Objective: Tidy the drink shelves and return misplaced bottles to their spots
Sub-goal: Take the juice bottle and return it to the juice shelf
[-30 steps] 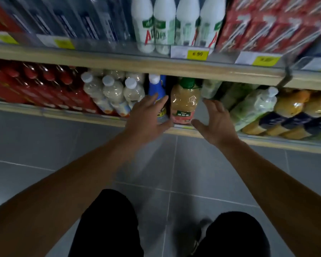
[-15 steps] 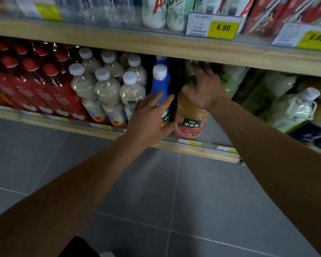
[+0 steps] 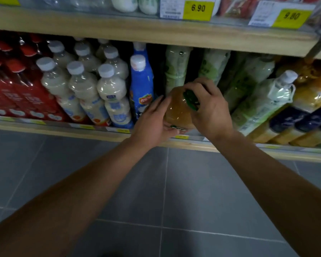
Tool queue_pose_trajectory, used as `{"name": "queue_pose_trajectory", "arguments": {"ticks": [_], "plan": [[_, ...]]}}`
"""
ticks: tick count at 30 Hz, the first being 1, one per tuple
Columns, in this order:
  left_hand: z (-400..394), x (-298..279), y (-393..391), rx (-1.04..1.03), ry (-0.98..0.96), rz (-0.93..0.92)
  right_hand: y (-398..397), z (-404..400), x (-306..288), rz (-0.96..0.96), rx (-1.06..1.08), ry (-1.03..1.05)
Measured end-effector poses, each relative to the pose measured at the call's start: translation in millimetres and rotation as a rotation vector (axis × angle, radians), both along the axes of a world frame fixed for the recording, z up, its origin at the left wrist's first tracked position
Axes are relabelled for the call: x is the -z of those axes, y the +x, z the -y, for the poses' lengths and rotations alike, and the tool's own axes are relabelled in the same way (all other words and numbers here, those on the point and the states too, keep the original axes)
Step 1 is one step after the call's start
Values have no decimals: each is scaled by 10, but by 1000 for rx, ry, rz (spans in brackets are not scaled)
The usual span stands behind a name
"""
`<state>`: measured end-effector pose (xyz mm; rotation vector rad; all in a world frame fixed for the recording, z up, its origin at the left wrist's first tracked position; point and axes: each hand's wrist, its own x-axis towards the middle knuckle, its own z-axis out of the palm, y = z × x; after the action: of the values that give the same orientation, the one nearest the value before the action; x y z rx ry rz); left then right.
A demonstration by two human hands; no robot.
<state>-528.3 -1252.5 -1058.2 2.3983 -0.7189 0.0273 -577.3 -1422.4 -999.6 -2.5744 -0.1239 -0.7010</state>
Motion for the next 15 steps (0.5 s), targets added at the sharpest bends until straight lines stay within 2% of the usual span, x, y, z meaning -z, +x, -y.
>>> {"name": "queue_pose_trajectory", "arguments": {"ticks": [6, 13, 15], "plan": [[426, 200, 128, 125, -82, -90, -470, 422, 210, 101, 132, 147], [897, 224, 460, 401, 56, -226, -871, 823, 516, 152, 282, 194], [1021, 230, 555, 478, 140, -209, -922, 891, 598, 159, 315, 208]]}}
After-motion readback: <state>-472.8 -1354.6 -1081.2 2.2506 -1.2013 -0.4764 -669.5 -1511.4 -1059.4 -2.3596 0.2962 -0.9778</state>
